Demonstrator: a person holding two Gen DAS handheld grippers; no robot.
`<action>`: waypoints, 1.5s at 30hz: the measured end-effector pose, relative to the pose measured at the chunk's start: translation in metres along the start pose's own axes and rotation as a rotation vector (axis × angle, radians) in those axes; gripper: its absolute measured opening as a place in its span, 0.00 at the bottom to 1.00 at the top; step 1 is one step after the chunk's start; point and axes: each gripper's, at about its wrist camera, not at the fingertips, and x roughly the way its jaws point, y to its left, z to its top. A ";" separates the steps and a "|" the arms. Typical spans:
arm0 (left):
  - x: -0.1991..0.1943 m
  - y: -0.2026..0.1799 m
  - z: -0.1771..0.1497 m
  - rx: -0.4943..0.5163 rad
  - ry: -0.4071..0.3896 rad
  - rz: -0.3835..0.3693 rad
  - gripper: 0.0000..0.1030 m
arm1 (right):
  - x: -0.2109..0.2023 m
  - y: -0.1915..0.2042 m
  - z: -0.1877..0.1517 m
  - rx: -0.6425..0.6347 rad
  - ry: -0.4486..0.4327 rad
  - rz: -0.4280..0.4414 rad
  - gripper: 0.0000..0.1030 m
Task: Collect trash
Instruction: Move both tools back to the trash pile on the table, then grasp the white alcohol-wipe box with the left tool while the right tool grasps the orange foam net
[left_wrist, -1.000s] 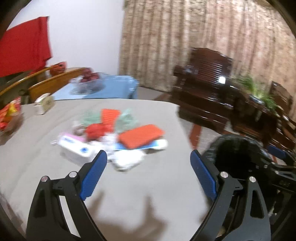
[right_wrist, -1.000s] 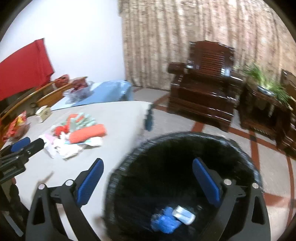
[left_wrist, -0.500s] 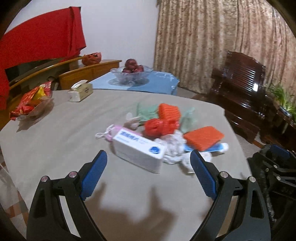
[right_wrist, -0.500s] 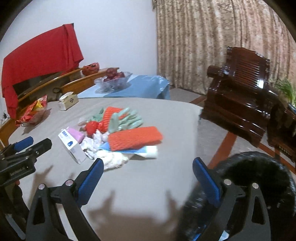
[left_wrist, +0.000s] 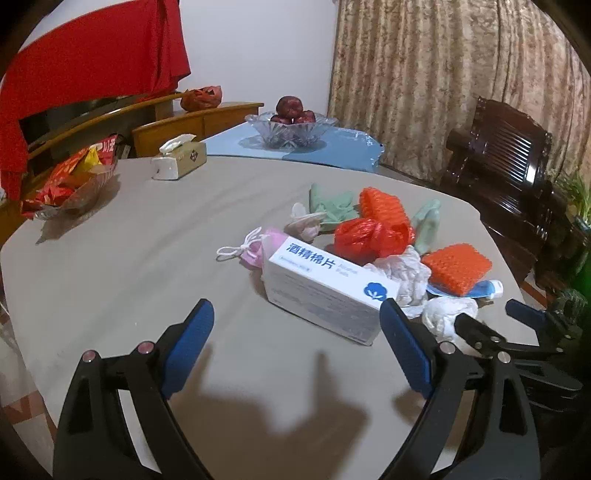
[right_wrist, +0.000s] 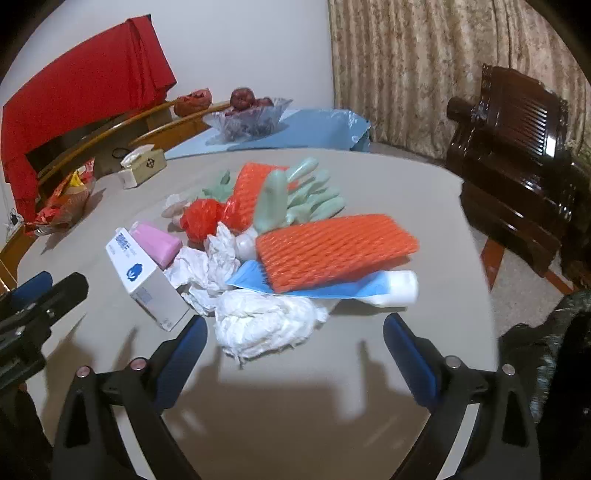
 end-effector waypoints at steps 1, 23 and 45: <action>0.002 0.001 0.000 -0.002 0.001 -0.002 0.86 | 0.003 0.001 0.000 0.000 0.008 0.004 0.91; 0.019 -0.014 0.010 -0.017 -0.001 -0.021 0.86 | 0.019 -0.018 0.041 -0.015 -0.028 -0.035 0.83; 0.039 -0.036 0.010 -0.020 0.040 -0.034 0.86 | 0.041 -0.057 0.038 0.036 0.020 -0.009 0.11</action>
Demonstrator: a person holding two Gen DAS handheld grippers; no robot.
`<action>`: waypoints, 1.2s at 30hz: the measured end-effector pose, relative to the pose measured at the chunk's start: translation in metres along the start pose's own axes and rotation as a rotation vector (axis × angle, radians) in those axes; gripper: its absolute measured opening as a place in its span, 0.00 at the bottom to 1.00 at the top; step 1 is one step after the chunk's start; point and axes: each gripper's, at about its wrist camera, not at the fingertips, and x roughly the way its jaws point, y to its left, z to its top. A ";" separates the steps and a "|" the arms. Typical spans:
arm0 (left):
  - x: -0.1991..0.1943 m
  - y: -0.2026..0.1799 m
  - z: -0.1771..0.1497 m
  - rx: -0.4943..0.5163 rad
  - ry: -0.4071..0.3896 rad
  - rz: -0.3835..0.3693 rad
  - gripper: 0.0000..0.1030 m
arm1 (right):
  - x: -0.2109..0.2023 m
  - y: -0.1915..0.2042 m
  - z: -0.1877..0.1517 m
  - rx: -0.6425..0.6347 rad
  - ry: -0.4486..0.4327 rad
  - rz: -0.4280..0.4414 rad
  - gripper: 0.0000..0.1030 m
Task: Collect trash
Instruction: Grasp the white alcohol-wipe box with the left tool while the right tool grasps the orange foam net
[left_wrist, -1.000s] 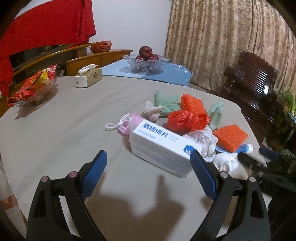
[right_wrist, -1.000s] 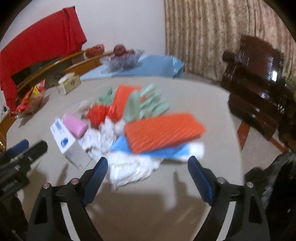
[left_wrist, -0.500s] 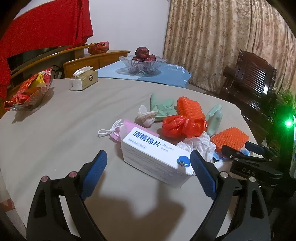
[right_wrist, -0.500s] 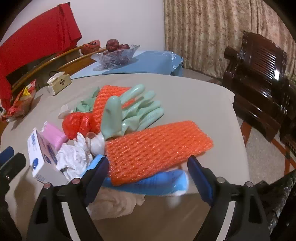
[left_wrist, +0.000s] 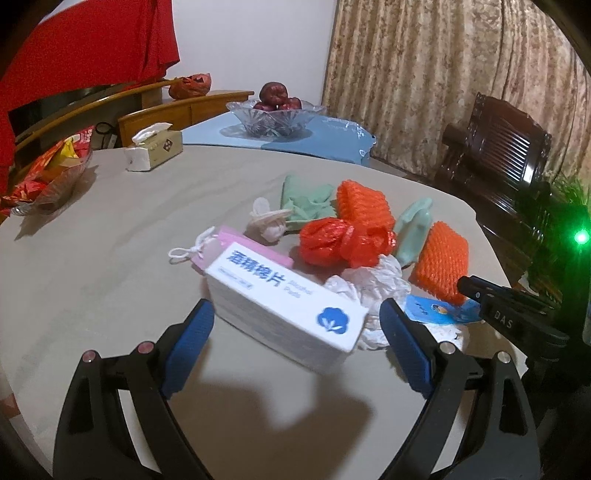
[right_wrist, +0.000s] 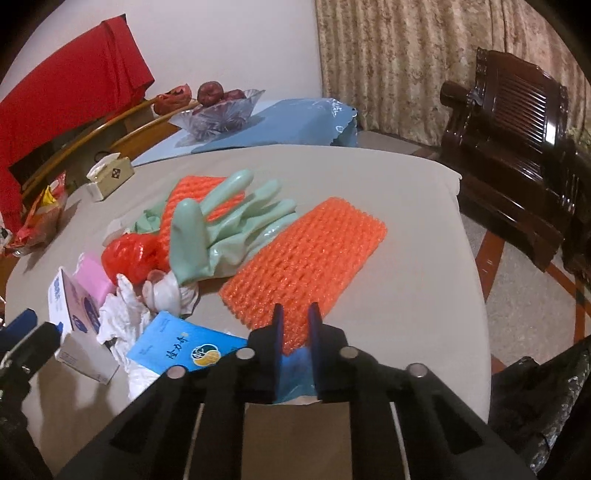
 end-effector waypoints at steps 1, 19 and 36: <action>0.003 -0.003 0.001 0.001 0.006 0.004 0.86 | 0.000 0.000 0.000 -0.004 0.001 0.002 0.11; 0.025 0.013 -0.002 -0.076 0.090 0.026 0.43 | -0.026 0.001 -0.001 -0.022 -0.030 0.035 0.06; 0.004 0.005 -0.001 -0.033 0.086 -0.033 0.34 | 0.006 0.028 0.010 -0.077 0.022 -0.001 0.54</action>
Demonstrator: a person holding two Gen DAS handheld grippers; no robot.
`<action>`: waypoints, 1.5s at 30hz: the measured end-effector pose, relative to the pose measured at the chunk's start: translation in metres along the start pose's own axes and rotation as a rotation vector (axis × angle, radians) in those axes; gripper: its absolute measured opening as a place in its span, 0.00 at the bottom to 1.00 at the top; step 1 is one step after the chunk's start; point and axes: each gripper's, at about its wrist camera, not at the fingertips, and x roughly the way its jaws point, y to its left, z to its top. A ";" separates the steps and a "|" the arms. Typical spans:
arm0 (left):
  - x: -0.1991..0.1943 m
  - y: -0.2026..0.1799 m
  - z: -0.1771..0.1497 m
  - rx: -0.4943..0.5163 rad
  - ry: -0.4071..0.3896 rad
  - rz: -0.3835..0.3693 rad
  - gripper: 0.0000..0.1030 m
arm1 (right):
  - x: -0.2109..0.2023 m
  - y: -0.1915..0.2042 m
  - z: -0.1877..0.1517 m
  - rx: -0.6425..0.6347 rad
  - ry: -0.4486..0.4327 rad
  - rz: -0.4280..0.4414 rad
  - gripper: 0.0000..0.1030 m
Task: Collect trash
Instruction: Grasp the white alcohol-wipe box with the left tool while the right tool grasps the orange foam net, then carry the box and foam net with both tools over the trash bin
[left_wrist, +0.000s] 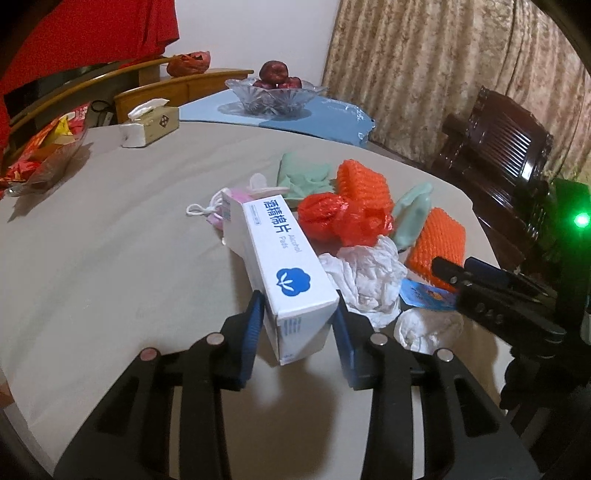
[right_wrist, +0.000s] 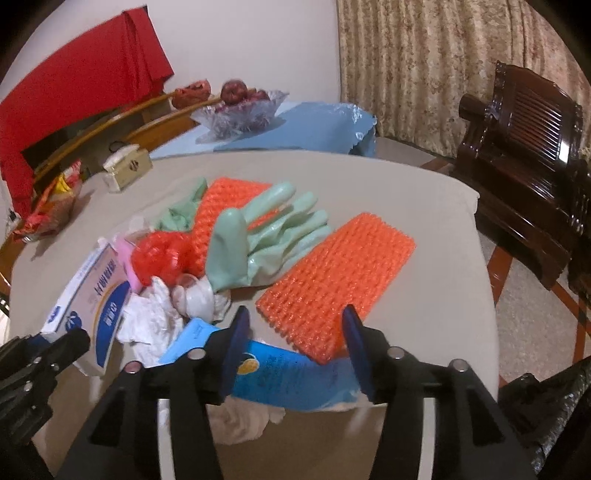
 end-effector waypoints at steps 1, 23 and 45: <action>0.002 -0.001 0.001 0.003 0.001 -0.001 0.34 | 0.003 0.001 -0.001 -0.008 0.011 -0.009 0.54; -0.044 -0.023 0.002 0.050 -0.062 -0.060 0.32 | -0.065 -0.012 -0.004 0.017 -0.065 0.063 0.09; -0.096 -0.048 -0.030 0.108 -0.065 -0.146 0.29 | -0.144 -0.016 -0.043 0.028 -0.097 0.102 0.09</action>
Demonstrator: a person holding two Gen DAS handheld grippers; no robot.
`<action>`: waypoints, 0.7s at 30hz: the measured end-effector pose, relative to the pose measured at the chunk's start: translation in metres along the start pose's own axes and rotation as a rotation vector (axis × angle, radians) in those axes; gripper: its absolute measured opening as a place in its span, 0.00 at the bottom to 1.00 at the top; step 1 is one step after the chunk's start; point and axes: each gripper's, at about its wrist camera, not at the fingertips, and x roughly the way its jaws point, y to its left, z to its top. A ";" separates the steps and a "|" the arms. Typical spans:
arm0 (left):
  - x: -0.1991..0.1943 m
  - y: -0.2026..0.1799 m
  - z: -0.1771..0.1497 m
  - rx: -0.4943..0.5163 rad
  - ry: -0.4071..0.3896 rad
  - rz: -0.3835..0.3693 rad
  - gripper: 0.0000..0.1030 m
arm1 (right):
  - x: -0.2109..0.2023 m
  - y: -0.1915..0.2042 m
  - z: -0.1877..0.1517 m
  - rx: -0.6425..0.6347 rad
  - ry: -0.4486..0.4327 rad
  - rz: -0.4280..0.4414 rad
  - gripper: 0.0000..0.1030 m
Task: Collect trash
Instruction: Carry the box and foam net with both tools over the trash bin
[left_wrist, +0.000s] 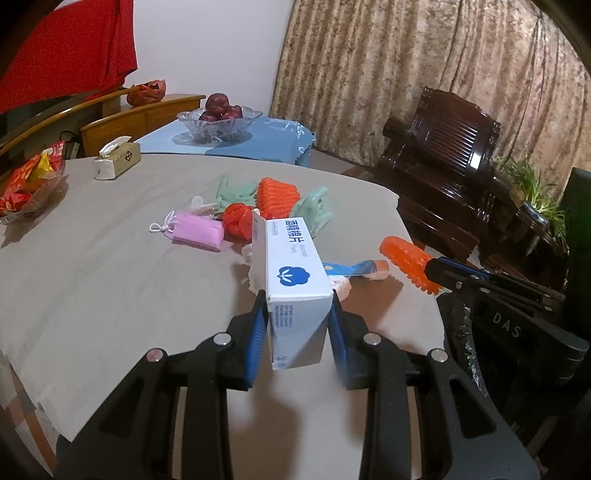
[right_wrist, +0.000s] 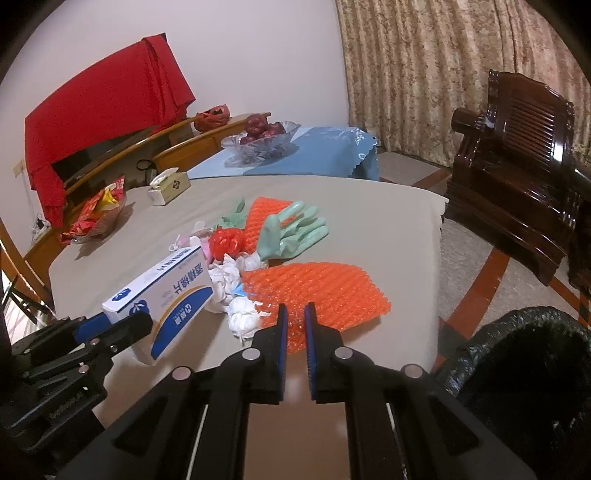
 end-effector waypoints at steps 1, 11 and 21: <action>-0.001 0.000 0.000 0.000 -0.002 -0.001 0.29 | -0.003 0.000 0.000 -0.002 -0.004 0.001 0.09; -0.024 -0.024 0.007 0.032 -0.045 -0.056 0.28 | -0.044 -0.009 0.003 -0.006 -0.068 -0.026 0.08; -0.033 -0.086 0.009 0.102 -0.055 -0.197 0.28 | -0.107 -0.054 -0.015 0.043 -0.105 -0.135 0.08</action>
